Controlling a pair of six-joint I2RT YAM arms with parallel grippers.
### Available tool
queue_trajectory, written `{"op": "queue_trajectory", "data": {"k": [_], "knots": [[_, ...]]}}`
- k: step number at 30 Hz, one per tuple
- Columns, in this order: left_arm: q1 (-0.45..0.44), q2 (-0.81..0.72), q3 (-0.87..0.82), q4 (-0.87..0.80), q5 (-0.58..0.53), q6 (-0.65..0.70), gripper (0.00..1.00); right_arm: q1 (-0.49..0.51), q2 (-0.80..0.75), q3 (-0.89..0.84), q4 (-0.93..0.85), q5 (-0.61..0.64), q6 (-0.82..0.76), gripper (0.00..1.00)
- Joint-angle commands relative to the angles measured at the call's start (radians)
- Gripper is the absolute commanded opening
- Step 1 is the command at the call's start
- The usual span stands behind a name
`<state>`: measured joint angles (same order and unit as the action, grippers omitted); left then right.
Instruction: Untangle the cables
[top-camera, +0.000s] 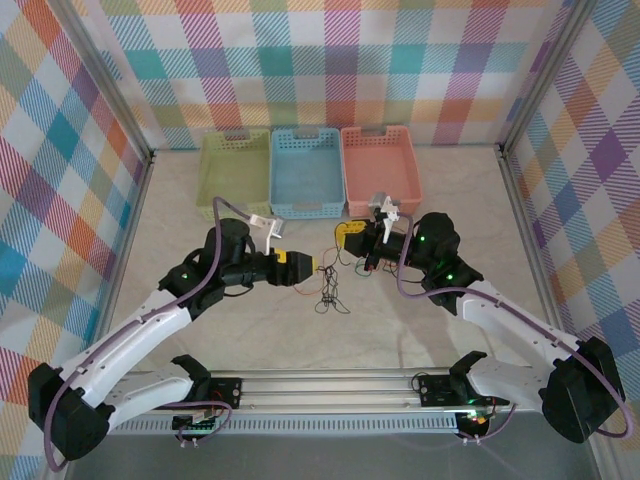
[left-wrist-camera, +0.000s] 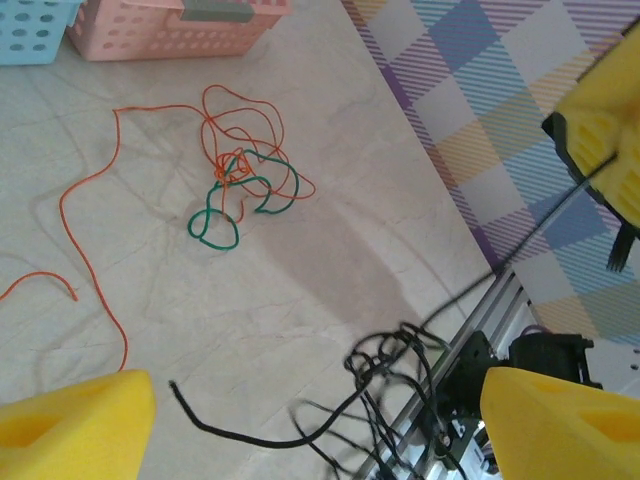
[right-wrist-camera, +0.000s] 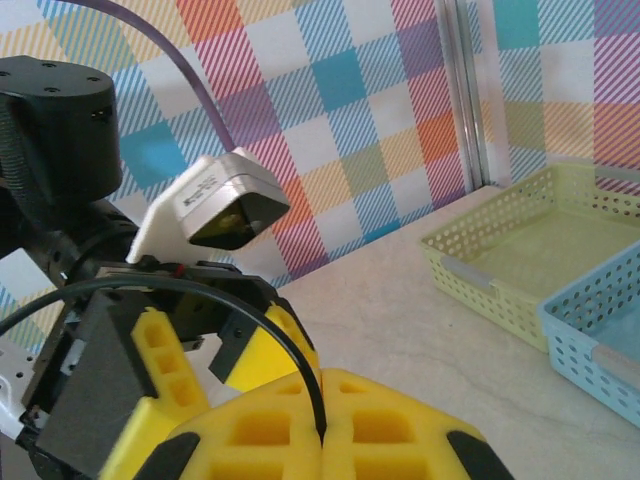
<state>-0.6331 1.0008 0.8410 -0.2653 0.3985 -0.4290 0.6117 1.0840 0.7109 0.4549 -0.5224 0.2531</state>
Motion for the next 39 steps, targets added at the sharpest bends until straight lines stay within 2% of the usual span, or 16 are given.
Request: {"op": "queue_trajectory", "data": {"k": [1, 5, 8, 13, 16, 20, 25, 30, 32, 37, 39], "knots": [[-0.005, 0.019, -0.002, 0.057, -0.038, -0.087, 0.86, -0.004, -0.004, -0.027, 0.048, -0.036, 0.011, 0.0], [-0.005, 0.035, -0.023, 0.046, -0.095, -0.22, 0.87, -0.005, -0.004, -0.04, 0.066, -0.039, 0.003, 0.0], [-0.008, 0.053, -0.048, 0.079, -0.085, -0.308, 0.87, -0.004, -0.001, -0.047, 0.077, -0.044, -0.003, 0.0], [-0.028, 0.098, -0.042, 0.088, -0.089, -0.376, 0.85, -0.004, 0.001, -0.066, 0.114, -0.047, -0.008, 0.0], [-0.032, 0.114, -0.052, 0.122, -0.093, -0.421, 0.82, -0.004, 0.005, -0.067, 0.113, -0.05, -0.014, 0.0], [-0.049, 0.138, -0.066, 0.176, -0.079, -0.479, 0.72, -0.004, 0.004, -0.069, 0.117, -0.05, -0.014, 0.0], [-0.076, 0.151, -0.071, 0.185, -0.094, -0.497, 0.66, -0.005, -0.001, -0.072, 0.116, -0.044, -0.019, 0.0], [-0.089, 0.162, -0.072, 0.168, -0.107, -0.496, 0.72, -0.005, -0.001, -0.074, 0.112, -0.038, -0.024, 0.0], [-0.093, 0.166, -0.078, 0.172, -0.115, -0.5, 0.71, -0.004, -0.001, -0.074, 0.114, -0.036, -0.027, 0.0], [-0.099, 0.182, -0.077, 0.194, -0.114, -0.513, 0.62, -0.004, 0.001, -0.074, 0.116, -0.04, -0.029, 0.0], [-0.102, 0.179, -0.075, 0.188, -0.13, -0.513, 0.55, -0.004, 0.001, -0.076, 0.116, -0.041, -0.03, 0.0]]}}
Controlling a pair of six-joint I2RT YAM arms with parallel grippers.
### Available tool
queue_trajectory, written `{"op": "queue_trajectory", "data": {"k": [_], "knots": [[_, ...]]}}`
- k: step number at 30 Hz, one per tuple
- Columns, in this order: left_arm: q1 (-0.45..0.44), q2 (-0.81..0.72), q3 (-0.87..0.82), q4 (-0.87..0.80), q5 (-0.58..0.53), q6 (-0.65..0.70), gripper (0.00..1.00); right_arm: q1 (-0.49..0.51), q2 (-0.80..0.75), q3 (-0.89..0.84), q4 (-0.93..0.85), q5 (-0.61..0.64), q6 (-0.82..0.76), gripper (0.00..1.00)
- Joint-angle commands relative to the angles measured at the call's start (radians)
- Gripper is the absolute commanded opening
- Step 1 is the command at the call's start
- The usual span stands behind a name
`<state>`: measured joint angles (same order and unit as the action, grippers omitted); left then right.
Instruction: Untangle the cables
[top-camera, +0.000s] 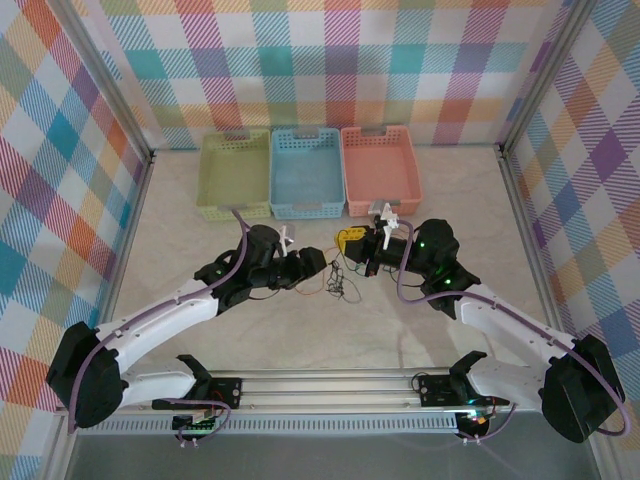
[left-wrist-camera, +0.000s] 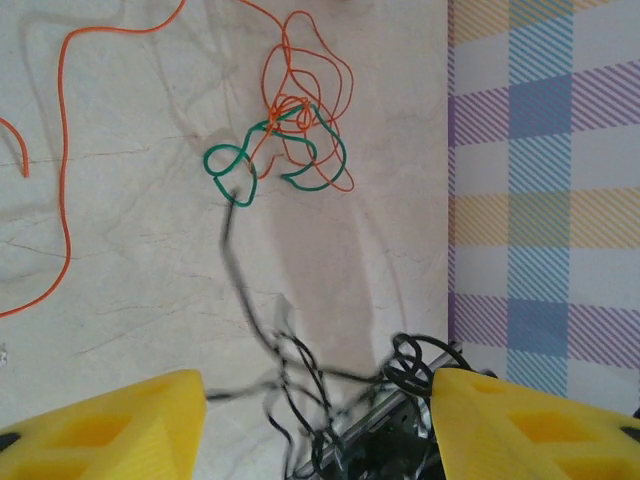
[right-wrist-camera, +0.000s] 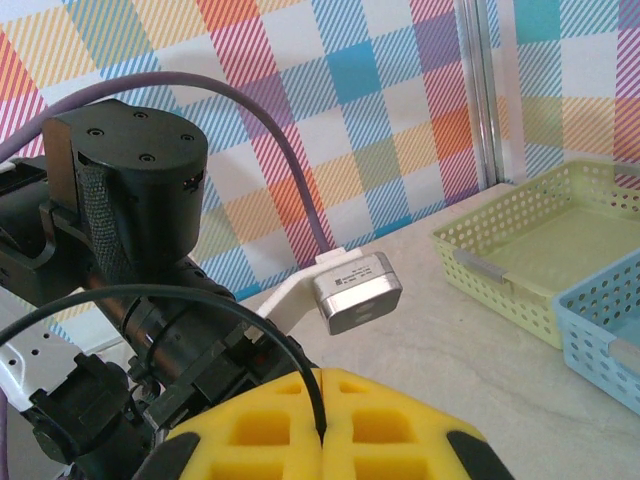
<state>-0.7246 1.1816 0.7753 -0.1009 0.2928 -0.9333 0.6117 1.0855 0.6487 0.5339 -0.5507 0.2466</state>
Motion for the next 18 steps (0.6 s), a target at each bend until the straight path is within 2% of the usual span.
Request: {"op": "queue_trajectory", "data": {"k": [1, 5, 7, 11, 18], "knots": [[-0.01, -0.006, -0.011, 0.02, -0.033, -0.009, 0.52, -0.004, 0.0, -0.013, 0.037, -0.012, -0.025, 0.0], [-0.009, -0.009, -0.015, 0.024, -0.049, -0.016, 0.42, -0.004, -0.004, -0.014, 0.035, -0.014, -0.024, 0.0], [-0.01, -0.003, -0.013, 0.028, -0.045, -0.019, 0.42, -0.004, -0.003, -0.015, 0.035, -0.014, -0.025, 0.0], [-0.01, 0.001, -0.015, 0.028, -0.047, -0.024, 0.5, -0.004, -0.006, -0.016, 0.032, -0.014, -0.027, 0.0], [-0.01, -0.029, -0.018, 0.016, -0.064, -0.044, 0.56, -0.005, 0.002, -0.018, 0.045, -0.018, -0.03, 0.0]]}}
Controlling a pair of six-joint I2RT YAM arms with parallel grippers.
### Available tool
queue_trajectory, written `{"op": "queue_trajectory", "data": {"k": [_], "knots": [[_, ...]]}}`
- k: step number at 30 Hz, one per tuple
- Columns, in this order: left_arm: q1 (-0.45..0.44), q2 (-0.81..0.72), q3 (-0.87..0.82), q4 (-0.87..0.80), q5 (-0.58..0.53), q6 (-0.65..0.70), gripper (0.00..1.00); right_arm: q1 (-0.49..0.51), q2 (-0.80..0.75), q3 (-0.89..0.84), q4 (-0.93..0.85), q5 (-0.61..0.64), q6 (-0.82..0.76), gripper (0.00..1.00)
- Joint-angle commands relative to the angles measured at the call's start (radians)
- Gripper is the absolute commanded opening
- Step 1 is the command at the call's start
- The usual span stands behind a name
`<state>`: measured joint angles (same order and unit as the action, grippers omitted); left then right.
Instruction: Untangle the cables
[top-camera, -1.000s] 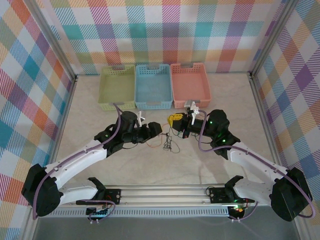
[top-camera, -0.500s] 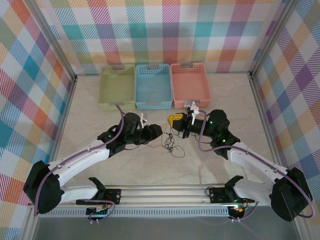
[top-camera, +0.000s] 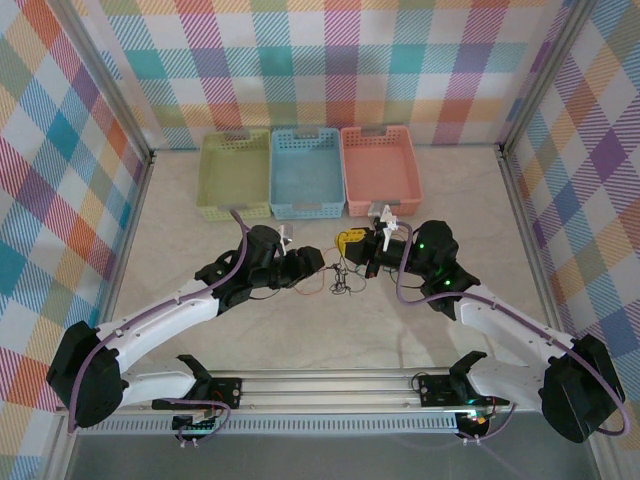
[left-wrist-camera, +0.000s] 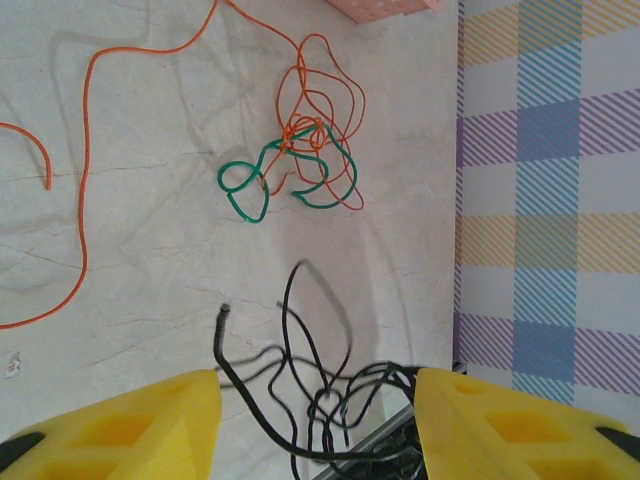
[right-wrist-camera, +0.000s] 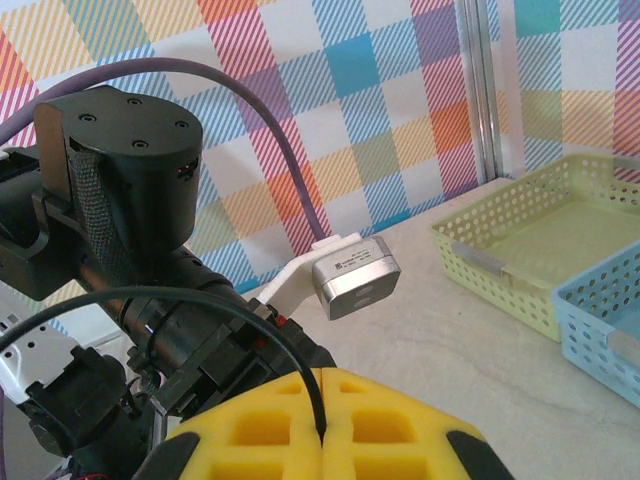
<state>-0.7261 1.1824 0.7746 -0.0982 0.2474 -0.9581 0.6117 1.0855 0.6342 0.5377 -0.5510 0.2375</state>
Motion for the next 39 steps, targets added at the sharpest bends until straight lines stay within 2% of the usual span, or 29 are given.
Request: {"op": "queue_trajectory", "data": {"k": [1, 9, 15, 23, 30, 39], "knots": [[-0.01, -0.034, -0.02, 0.015, -0.018, -0.026, 0.57, -0.006, 0.004, -0.002, 0.043, -0.018, -0.022, 0.0], [-0.011, -0.083, -0.042, 0.023, -0.028, -0.067, 0.62, -0.004, -0.007, -0.015, 0.061, -0.017, -0.027, 0.0], [-0.016, -0.109, -0.066, 0.063, -0.02, -0.13, 0.7, -0.004, -0.01, -0.031, 0.121, -0.024, -0.029, 0.0], [-0.033, -0.102, -0.077, 0.111, -0.03, -0.197, 0.71, -0.004, -0.022, -0.05, 0.15, -0.023, -0.038, 0.0], [-0.056, -0.038, -0.084, 0.159, -0.03, -0.212, 0.66, -0.004, -0.017, -0.053, 0.16, -0.03, -0.038, 0.0], [-0.062, 0.001, -0.081, 0.194, -0.068, -0.223, 0.52, -0.004, -0.021, -0.058, 0.159, -0.029, -0.041, 0.0]]}}
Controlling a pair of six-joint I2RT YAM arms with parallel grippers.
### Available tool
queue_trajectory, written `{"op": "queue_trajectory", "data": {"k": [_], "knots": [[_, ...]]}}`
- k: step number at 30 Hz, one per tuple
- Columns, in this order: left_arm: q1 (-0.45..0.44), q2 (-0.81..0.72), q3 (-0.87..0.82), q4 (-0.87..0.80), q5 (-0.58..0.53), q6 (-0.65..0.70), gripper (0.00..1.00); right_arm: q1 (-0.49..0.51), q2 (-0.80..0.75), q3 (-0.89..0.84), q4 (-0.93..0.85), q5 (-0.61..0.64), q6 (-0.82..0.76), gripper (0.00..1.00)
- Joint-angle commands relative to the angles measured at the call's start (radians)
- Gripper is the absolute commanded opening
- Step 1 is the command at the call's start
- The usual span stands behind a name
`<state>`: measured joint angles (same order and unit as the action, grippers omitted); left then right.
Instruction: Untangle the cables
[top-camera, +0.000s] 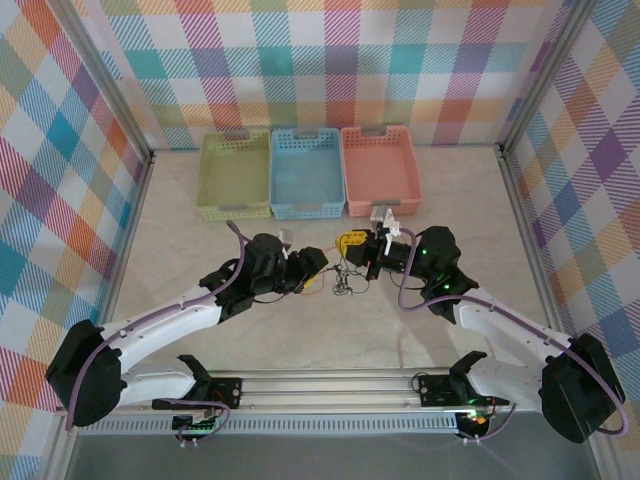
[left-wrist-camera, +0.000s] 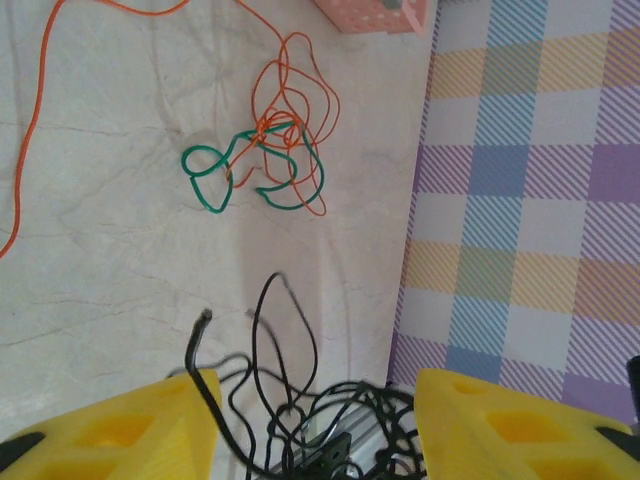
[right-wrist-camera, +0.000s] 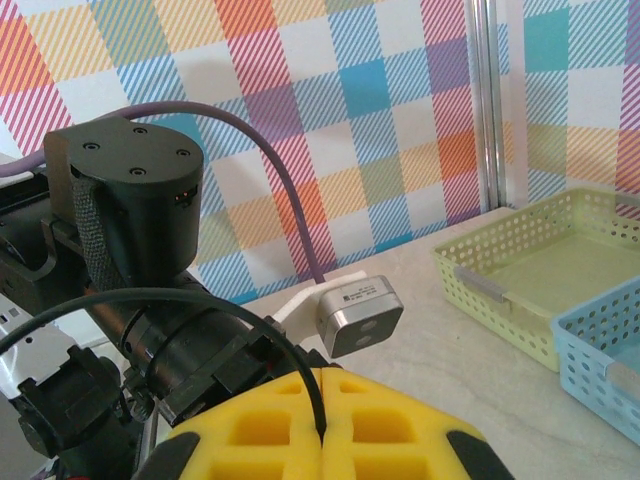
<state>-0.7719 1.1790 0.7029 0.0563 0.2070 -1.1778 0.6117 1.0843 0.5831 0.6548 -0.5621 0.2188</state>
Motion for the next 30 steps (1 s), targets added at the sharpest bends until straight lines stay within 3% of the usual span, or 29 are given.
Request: {"op": "queue_trajectory", "data": {"k": [1, 12, 16, 25, 30], "knots": [[-0.016, 0.003, -0.01, 0.037, -0.035, -0.005, 0.5, -0.004, -0.02, -0.007, 0.042, -0.018, -0.022, 0.0], [-0.018, 0.008, -0.013, 0.029, -0.061, 0.002, 0.19, -0.004, -0.026, -0.012, 0.04, -0.019, -0.022, 0.0], [-0.018, 0.003, -0.013, 0.013, -0.071, 0.01, 0.0, -0.004, -0.031, -0.015, 0.037, -0.012, -0.024, 0.0], [-0.012, -0.023, -0.004, -0.06, -0.136, 0.139, 0.0, -0.004, -0.065, -0.014, -0.017, 0.067, -0.03, 0.0], [0.053, -0.066, -0.023, -0.121, -0.146, 0.194, 0.0, -0.007, -0.147, -0.042, -0.056, 0.158, -0.049, 0.0]]}}
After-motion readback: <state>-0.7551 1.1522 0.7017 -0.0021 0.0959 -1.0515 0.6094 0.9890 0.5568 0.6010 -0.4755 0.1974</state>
